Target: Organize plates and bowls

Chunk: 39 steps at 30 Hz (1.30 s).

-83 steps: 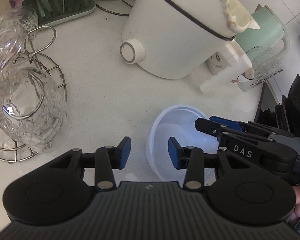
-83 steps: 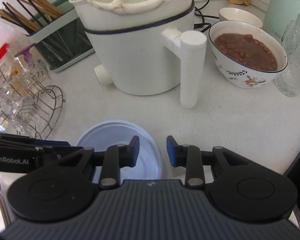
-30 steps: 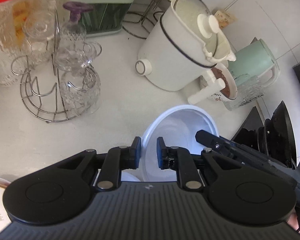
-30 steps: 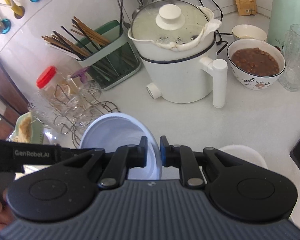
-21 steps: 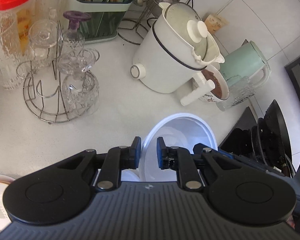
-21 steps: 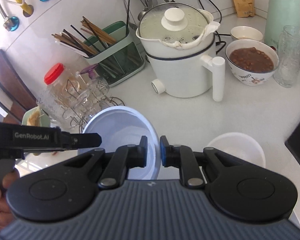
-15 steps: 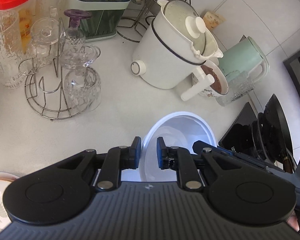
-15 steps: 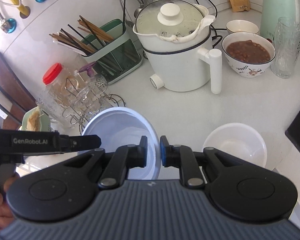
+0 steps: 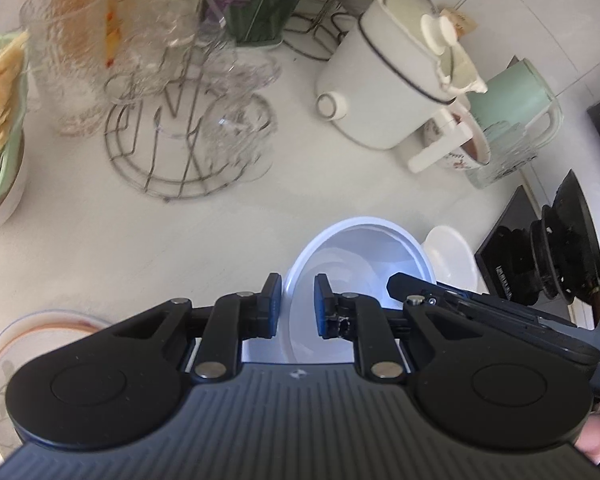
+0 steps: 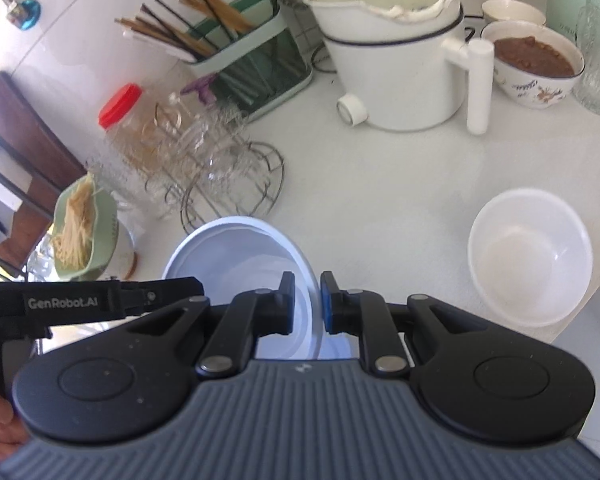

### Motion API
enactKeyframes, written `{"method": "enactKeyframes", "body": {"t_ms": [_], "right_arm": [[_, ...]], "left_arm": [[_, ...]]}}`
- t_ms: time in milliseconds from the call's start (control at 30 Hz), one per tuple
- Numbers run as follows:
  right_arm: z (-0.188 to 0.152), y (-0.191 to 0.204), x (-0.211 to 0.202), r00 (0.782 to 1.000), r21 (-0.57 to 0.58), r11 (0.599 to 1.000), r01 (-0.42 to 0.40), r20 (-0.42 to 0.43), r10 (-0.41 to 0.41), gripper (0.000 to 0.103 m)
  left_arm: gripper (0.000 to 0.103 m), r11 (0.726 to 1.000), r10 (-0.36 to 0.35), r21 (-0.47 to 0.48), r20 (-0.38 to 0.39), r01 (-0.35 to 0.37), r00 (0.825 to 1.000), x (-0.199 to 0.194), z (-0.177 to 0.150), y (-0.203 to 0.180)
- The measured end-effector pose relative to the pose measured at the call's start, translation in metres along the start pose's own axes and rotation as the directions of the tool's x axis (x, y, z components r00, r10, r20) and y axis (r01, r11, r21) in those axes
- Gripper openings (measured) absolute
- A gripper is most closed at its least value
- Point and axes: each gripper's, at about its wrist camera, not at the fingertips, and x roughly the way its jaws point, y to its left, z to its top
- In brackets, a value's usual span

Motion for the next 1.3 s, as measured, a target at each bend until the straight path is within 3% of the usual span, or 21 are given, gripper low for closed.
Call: {"method": "enactKeyframes", "body": {"t_ms": [300,533,667,800,900,1300], "right_arm": [[-0.016,-0.001,0.023,0.994,0.055,0.998,0.043,-0.101,-0.037,0.018],[-0.018,-0.002,0.022,0.994,0.071,0.995,0.076,-0.090,-0.070,0.018],[-0.017,-0.002,0.026,0.992,0.074,0.995,0.072,-0.110,-0.064,0.018],[-0.015,0.004,0.022,0.993,0.052,0.996,0.068,-0.099,-0.062,0.021],[-0.012,0.006,0.017,0.994,0.042,0.996,0.077,-0.086,-0.073,0.044],[-0.001,0.017,-0.027,0.995,0.028,0.995,0.092,0.028,-0.092,0.044]], "left_arm": [[0.018,0.999,0.022,0.038,-0.084,-0.018,0.996,0.019,-0.018,0.011],[0.019,0.997,0.029,0.070,-0.093,-0.022,0.995,0.024,-0.020,0.005],[0.033,0.998,0.028,0.065,-0.102,-0.021,0.994,0.022,-0.019,0.005],[0.043,0.998,0.019,0.063,-0.077,-0.015,0.997,0.013,-0.017,0.007],[0.044,0.999,0.001,0.046,-0.072,0.003,0.997,0.006,-0.014,0.008],[0.044,0.989,-0.037,0.147,0.049,0.029,0.998,-0.048,-0.005,-0.018]]}}
